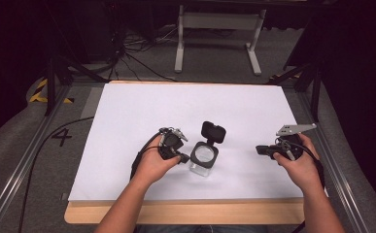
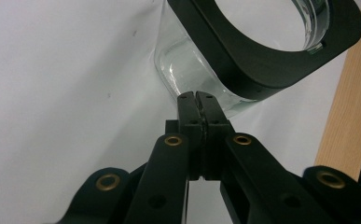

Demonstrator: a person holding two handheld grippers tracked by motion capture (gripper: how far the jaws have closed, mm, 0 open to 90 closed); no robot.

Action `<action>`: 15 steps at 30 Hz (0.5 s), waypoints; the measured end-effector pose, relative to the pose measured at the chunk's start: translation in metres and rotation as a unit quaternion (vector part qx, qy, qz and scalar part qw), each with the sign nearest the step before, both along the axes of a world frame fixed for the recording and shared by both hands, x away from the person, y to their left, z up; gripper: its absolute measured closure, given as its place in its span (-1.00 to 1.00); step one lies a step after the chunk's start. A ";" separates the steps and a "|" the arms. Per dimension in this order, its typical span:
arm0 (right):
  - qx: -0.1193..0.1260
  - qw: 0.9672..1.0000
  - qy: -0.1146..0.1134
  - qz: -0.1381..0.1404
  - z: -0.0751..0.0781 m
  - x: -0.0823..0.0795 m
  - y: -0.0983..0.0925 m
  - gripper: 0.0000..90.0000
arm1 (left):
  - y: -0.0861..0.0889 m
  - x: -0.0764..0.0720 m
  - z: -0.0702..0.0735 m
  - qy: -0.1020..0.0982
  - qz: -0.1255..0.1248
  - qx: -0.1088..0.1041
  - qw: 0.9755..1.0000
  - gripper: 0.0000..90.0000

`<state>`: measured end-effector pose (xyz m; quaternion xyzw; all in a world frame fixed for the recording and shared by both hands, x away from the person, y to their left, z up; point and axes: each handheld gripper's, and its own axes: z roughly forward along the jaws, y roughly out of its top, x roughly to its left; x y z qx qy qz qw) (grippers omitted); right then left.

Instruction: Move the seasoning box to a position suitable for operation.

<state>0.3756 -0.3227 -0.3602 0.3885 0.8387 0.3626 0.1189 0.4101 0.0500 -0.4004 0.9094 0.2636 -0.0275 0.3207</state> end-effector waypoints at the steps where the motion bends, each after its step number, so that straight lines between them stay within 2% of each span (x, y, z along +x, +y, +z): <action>1: -0.001 1.000 -0.001 0.000 0.000 0.000 0.000 1.00 | 0.000 0.000 0.000 0.001 0.000 0.000 1.000 1.00; 8: 0.000 1.000 0.002 0.001 0.000 0.000 0.001 1.00 | -0.003 -0.003 0.001 0.007 -0.010 0.006 1.000 1.00; 15: -0.001 1.000 0.005 0.000 -0.001 0.001 0.001 1.00 | -0.009 -0.008 0.001 0.018 -0.031 0.023 0.999 1.00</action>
